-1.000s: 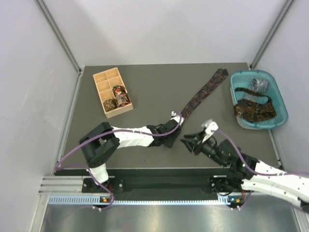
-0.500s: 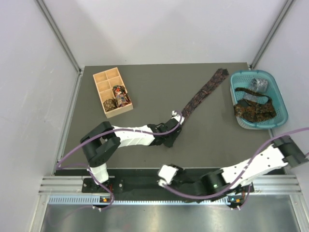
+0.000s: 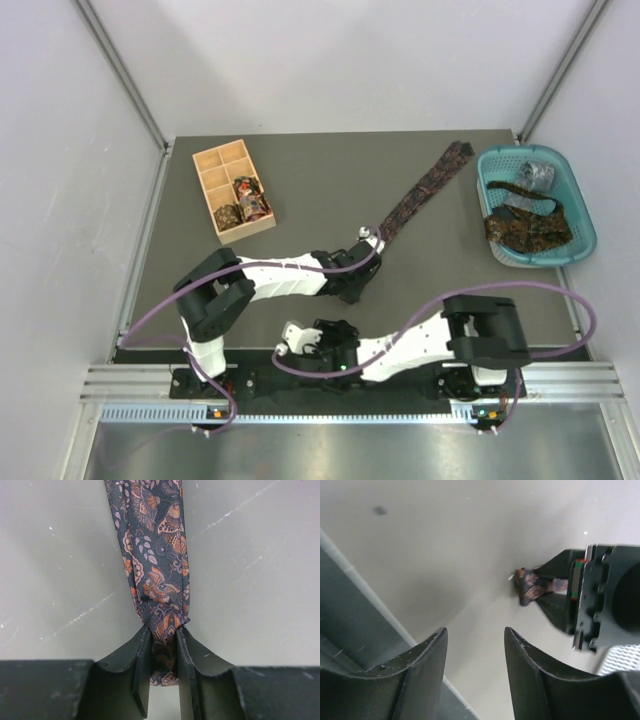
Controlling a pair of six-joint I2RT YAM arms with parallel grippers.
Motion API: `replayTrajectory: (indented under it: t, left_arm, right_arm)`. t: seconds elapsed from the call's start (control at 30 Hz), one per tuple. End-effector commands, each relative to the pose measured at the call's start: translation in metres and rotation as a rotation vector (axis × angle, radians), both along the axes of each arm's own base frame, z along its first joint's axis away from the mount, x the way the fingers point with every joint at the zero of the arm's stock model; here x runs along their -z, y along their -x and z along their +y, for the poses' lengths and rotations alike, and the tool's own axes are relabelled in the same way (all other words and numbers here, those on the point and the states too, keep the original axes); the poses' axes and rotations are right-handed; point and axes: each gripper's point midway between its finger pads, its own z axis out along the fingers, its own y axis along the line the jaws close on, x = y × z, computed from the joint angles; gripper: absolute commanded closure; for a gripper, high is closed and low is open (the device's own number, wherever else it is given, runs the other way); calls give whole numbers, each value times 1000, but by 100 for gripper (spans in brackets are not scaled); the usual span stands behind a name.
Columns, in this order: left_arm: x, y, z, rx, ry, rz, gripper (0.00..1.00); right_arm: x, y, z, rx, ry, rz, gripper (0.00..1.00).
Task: Roll the ties
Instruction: Roll the tie
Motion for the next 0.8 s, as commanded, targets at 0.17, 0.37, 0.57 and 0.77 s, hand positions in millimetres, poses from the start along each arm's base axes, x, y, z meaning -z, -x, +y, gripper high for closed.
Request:
replayTrajectory:
  t: [0.17, 0.37, 0.57, 0.77]
  left_arm:
    - [58, 50, 67, 9, -289, 252, 73]
    - [55, 52, 72, 5, -338, 275, 73]
    - [55, 59, 67, 29, -352, 338, 74]
    - [55, 60, 71, 14, -394, 361, 75]
  right_arm:
    - [-3, -34, -6, 53, 248, -108, 47]
    - [9, -52, -17, 90, 348, -136, 48]
    - [17, -64, -19, 99, 381, -143, 48]
    - [23, -72, -16, 96, 383, -146, 49]
